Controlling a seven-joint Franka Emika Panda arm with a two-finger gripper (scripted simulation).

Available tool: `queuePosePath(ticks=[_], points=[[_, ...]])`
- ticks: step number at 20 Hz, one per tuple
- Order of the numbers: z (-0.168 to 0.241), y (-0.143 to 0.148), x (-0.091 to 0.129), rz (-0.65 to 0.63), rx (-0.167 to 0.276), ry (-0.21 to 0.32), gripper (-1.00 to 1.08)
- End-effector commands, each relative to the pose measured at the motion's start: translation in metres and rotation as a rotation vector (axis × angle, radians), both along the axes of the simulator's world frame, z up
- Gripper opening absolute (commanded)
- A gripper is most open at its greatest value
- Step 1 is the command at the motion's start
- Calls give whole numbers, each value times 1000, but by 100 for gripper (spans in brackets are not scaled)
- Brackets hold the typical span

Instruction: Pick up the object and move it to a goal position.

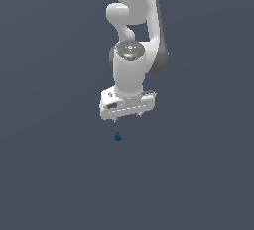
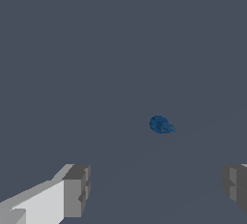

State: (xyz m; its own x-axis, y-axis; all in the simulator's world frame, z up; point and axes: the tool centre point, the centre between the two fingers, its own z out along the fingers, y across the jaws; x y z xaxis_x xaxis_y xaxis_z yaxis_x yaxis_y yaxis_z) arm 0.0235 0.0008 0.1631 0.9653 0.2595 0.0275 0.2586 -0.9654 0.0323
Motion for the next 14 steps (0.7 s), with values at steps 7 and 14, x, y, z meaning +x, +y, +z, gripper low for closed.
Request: queuePosePath(ticks=[7, 14], points=[[-29, -19, 10, 182, 2, 19, 100], [-52, -33, 16, 325, 8, 32, 100]])
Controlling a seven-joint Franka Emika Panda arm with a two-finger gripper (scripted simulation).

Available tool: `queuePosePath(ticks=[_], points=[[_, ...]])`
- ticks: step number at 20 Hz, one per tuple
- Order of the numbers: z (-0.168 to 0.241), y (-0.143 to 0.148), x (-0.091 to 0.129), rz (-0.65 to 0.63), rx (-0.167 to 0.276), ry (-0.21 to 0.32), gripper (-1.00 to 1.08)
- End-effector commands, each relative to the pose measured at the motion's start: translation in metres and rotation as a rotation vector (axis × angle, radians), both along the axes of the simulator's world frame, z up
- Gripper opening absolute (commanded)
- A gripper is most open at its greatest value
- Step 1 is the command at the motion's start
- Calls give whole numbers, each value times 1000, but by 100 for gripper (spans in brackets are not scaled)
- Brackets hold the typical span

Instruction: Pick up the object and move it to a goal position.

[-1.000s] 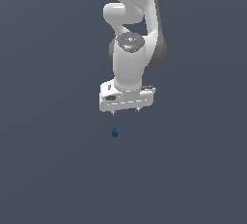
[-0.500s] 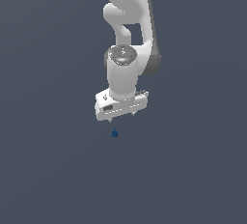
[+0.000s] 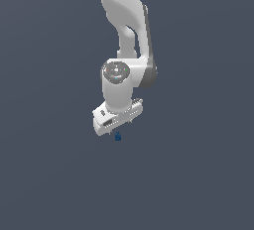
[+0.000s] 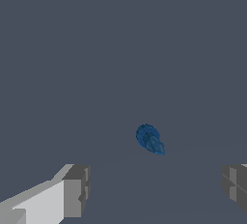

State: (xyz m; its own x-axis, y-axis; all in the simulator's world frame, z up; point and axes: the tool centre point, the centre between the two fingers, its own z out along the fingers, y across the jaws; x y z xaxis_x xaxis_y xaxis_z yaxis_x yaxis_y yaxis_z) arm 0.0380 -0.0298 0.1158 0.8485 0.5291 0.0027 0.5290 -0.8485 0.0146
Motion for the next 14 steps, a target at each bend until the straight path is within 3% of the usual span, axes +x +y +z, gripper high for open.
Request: queuePosePath(ticks=[1, 14], points=[[-7, -4, 2, 45, 3, 3, 100], [-23, -15, 5, 144, 10, 11, 100]])
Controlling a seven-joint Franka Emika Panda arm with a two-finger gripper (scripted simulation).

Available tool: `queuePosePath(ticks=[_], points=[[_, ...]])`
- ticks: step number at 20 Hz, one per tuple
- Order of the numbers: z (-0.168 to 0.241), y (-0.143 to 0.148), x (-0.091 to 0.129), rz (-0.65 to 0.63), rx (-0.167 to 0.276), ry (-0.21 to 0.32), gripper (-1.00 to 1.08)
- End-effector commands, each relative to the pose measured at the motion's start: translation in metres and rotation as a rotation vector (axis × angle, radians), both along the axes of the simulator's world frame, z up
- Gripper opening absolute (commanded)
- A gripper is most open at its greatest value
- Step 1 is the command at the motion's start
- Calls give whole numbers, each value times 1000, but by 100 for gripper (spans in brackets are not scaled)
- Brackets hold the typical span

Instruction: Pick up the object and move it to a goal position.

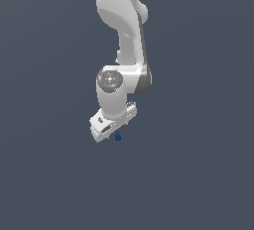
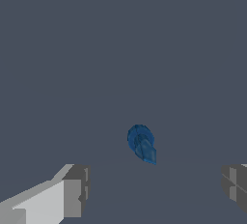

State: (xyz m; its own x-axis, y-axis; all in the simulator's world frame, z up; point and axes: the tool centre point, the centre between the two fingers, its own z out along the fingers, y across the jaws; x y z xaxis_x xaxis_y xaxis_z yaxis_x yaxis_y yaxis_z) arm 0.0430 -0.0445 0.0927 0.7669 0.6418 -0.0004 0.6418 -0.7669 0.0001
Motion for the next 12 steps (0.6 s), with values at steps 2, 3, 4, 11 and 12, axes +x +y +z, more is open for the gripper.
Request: queuePosePath(ticks=[2, 3, 4, 11, 12], points=[[0, 0, 0, 0, 0, 0, 100], [-2, 0, 0, 0, 0, 0, 100], [-4, 0, 0, 1, 0, 0, 100], [-38, 0, -1, 4, 0, 0, 100], [-42, 0, -1, 4, 0, 0, 100]])
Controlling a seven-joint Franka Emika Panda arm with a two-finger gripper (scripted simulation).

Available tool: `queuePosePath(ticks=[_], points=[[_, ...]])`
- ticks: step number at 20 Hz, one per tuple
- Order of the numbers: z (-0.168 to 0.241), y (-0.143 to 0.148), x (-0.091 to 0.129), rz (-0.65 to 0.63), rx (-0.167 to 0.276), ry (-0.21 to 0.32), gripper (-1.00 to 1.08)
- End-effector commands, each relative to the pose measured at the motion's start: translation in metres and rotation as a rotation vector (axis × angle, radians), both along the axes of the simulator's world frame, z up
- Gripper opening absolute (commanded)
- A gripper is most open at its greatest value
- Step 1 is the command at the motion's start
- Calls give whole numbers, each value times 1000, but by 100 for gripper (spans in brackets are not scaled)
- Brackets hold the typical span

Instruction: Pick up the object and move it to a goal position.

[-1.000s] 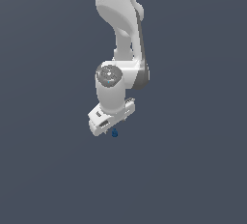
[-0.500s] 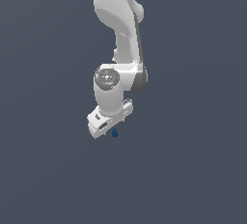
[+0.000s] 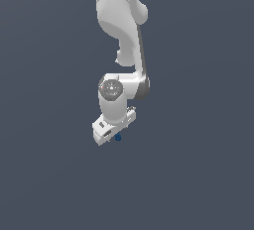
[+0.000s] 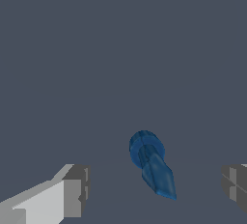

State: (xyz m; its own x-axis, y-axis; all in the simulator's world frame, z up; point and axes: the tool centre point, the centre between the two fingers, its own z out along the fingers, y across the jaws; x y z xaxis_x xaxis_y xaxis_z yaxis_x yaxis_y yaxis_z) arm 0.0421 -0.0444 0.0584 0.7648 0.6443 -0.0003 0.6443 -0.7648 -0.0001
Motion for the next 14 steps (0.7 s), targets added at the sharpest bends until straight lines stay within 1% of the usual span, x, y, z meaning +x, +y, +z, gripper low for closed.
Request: queuePosePath(ticks=[1, 6, 7, 14], points=[[-11, 0, 0, 1, 0, 0, 100], [-16, 0, 1, 1, 0, 0, 100], [-16, 0, 1, 1, 0, 0, -100], [-16, 0, 1, 1, 0, 0, -100]])
